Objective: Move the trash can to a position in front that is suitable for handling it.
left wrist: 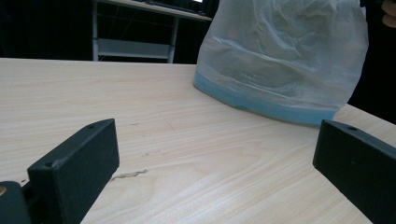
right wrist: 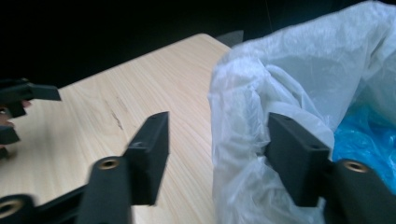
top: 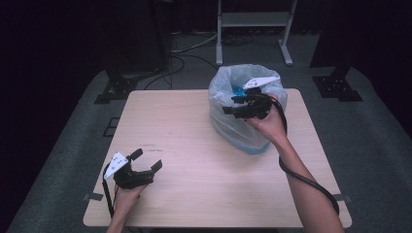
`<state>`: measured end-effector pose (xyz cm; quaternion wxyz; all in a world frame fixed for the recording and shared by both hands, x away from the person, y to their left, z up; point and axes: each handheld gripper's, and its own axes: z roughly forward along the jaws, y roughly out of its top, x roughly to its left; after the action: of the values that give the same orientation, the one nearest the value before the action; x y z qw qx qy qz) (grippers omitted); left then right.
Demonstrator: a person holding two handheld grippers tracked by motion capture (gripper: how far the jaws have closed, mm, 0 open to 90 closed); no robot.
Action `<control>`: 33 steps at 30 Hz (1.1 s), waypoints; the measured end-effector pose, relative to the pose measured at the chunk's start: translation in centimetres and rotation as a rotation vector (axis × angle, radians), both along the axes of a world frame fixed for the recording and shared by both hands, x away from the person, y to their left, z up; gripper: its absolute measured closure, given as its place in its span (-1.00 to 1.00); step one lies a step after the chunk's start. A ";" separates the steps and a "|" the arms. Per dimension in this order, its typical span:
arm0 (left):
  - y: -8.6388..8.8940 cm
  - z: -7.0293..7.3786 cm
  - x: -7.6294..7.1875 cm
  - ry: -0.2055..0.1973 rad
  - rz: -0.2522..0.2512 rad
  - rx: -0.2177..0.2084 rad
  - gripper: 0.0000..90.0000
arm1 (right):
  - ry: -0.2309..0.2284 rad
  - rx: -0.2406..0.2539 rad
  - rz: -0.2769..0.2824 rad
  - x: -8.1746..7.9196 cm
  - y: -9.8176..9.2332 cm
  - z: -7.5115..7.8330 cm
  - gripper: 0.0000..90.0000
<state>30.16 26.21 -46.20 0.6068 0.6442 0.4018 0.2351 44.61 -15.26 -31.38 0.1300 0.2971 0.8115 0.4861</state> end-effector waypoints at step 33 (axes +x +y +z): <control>0.5 2.0 -0.6 -0.015 0.036 -0.041 -1.00 | -0.025 -0.164 0.163 -2.7 4.7 0.2 0.73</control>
<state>29.58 26.71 -44.18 0.6186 0.6226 0.4136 0.2423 41.95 -10.57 -31.22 0.1237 0.2123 0.8684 0.4307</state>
